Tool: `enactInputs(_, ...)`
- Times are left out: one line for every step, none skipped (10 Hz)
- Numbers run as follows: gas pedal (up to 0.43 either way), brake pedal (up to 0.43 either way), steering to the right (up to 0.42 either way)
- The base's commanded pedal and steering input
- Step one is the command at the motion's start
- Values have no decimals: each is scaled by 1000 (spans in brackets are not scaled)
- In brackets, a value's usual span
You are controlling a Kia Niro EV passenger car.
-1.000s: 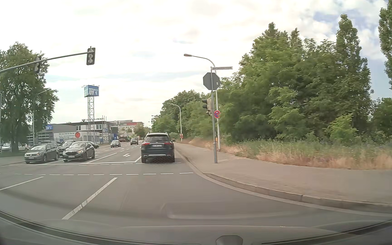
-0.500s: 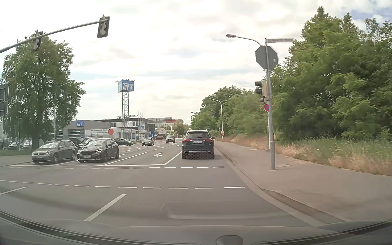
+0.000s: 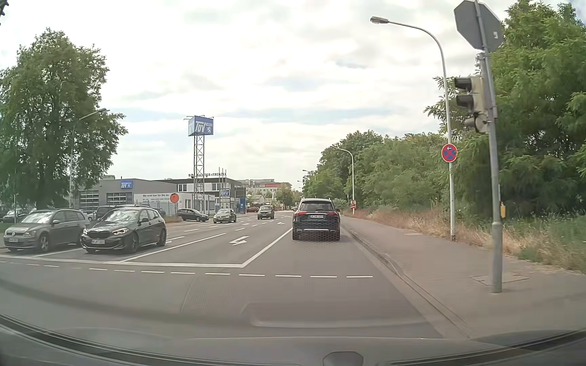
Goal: Follow the waypoints while adhering to traffic rules and regulations
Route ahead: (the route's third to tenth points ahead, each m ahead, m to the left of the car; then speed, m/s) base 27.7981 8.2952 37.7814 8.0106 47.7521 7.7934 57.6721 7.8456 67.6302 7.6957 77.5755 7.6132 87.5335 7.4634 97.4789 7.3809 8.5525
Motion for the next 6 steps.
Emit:
enactInputs(110,24,-4)
enactInputs(110,24,2)
enactInputs(110,18,6)
enactInputs(110,24,6)
enactInputs(110,18,6)
enactInputs(110,24,5)
